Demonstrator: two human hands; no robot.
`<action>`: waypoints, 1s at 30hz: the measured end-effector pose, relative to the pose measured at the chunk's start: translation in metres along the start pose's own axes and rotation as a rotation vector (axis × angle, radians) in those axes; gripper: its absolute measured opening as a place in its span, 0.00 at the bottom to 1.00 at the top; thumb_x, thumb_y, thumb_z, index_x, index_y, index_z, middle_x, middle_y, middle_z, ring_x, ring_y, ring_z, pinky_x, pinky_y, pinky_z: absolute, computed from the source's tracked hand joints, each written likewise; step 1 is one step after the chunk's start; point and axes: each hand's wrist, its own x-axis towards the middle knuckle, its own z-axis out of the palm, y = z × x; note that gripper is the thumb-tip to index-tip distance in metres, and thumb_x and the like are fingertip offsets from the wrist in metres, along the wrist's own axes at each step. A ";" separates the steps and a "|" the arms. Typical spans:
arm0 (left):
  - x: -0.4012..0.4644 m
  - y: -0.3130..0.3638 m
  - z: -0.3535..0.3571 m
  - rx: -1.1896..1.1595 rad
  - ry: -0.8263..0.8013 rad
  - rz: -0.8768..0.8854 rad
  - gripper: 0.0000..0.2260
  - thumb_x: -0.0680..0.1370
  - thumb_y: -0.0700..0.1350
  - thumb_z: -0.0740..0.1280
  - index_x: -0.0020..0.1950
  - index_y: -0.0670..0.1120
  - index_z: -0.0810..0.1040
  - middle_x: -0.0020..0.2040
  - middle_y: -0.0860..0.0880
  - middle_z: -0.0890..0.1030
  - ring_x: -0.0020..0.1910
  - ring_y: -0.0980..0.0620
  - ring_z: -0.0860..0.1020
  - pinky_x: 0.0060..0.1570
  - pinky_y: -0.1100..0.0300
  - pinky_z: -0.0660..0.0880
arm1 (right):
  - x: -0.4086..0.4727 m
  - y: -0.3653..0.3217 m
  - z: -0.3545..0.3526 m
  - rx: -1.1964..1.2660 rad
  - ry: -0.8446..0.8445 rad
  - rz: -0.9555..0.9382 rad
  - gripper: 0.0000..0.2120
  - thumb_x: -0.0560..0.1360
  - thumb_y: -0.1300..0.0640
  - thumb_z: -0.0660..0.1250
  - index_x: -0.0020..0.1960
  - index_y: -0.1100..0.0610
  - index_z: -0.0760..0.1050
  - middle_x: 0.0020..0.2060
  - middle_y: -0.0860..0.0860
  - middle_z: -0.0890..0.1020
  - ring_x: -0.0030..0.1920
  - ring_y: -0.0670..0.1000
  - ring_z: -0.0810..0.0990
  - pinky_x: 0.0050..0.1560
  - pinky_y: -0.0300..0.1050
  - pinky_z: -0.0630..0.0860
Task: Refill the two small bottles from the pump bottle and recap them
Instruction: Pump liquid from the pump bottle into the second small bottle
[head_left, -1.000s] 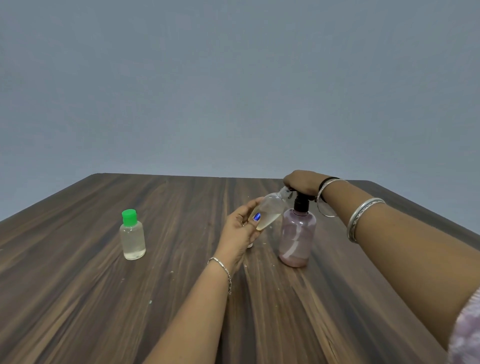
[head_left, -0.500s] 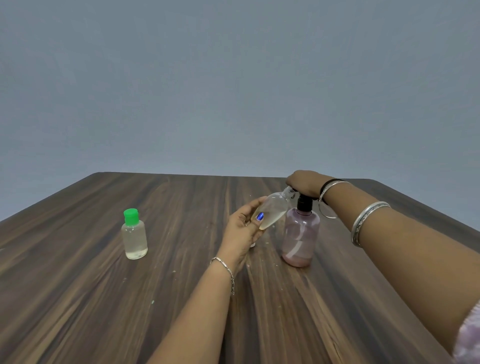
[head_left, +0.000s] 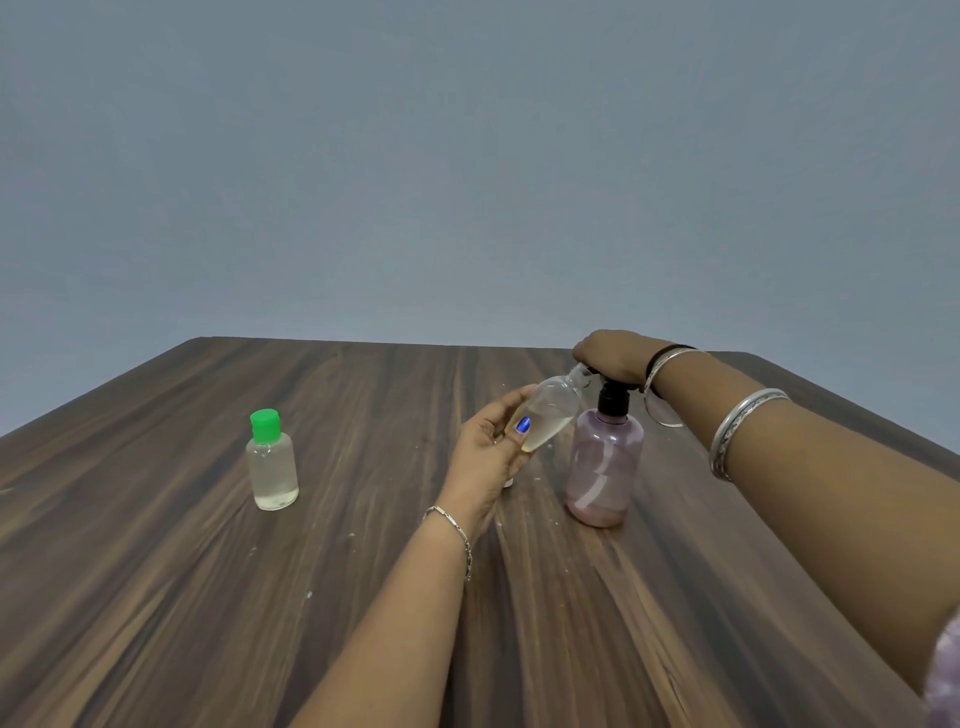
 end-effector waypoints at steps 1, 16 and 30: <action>0.000 0.000 0.000 0.003 0.000 -0.002 0.14 0.78 0.35 0.60 0.53 0.53 0.78 0.51 0.60 0.82 0.52 0.60 0.80 0.50 0.65 0.77 | -0.001 0.000 0.000 -0.020 -0.004 -0.005 0.19 0.78 0.67 0.55 0.30 0.58 0.58 0.30 0.49 0.64 0.28 0.45 0.60 0.27 0.34 0.55; 0.000 0.000 0.001 -0.011 -0.007 -0.005 0.14 0.78 0.34 0.60 0.53 0.52 0.78 0.49 0.60 0.83 0.52 0.60 0.80 0.52 0.64 0.77 | 0.004 0.004 -0.001 0.101 0.020 0.015 0.18 0.78 0.67 0.53 0.31 0.57 0.57 0.31 0.51 0.65 0.29 0.46 0.60 0.27 0.34 0.56; -0.002 -0.001 0.000 -0.003 -0.003 -0.015 0.14 0.78 0.35 0.61 0.54 0.52 0.78 0.49 0.60 0.83 0.51 0.61 0.80 0.50 0.64 0.77 | 0.006 0.008 0.000 -0.047 0.052 -0.066 0.19 0.79 0.66 0.53 0.31 0.56 0.55 0.31 0.49 0.61 0.40 0.53 0.66 0.29 0.34 0.55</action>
